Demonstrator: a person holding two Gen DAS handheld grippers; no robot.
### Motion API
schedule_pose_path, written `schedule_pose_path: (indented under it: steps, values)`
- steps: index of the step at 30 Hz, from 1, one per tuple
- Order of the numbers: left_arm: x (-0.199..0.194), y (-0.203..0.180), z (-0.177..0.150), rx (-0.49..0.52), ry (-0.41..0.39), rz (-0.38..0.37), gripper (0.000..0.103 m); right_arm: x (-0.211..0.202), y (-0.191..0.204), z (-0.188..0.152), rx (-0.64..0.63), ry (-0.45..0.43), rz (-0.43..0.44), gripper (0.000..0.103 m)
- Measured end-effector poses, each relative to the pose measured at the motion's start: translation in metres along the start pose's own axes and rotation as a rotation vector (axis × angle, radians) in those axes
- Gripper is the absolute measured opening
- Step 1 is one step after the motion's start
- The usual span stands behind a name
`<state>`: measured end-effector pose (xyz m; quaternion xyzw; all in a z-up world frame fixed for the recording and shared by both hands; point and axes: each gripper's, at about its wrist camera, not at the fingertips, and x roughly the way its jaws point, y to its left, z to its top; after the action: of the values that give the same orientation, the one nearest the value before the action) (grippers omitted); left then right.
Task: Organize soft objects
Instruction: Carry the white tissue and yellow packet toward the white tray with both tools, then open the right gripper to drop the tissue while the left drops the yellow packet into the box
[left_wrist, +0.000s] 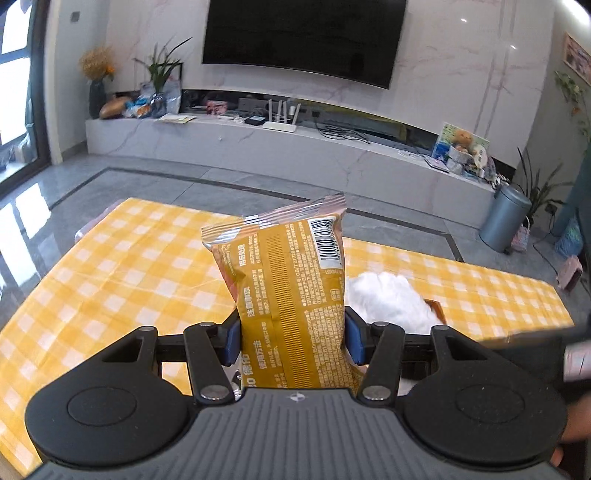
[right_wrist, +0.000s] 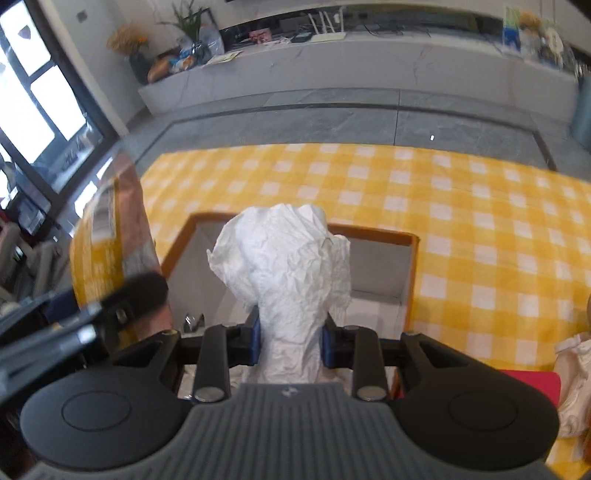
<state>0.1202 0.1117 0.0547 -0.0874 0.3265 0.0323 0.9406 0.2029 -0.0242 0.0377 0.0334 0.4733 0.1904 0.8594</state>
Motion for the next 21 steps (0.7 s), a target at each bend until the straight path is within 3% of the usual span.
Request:
schedule_pose_path:
  steps: [7,14,21]
  values:
    - [-0.008,0.023,0.0,-0.051,-0.024,0.02,0.061,0.021,0.018,-0.024,-0.1,0.107,-0.014,0.029]
    - [-0.007,0.028,-0.003,-0.051,-0.016,-0.008,0.061,0.07,0.038,-0.016,-0.285,0.205,-0.122,0.03]
    - [0.0,0.037,-0.004,-0.075,0.002,-0.014,0.061,0.114,0.031,-0.011,-0.306,0.287,-0.269,0.03]
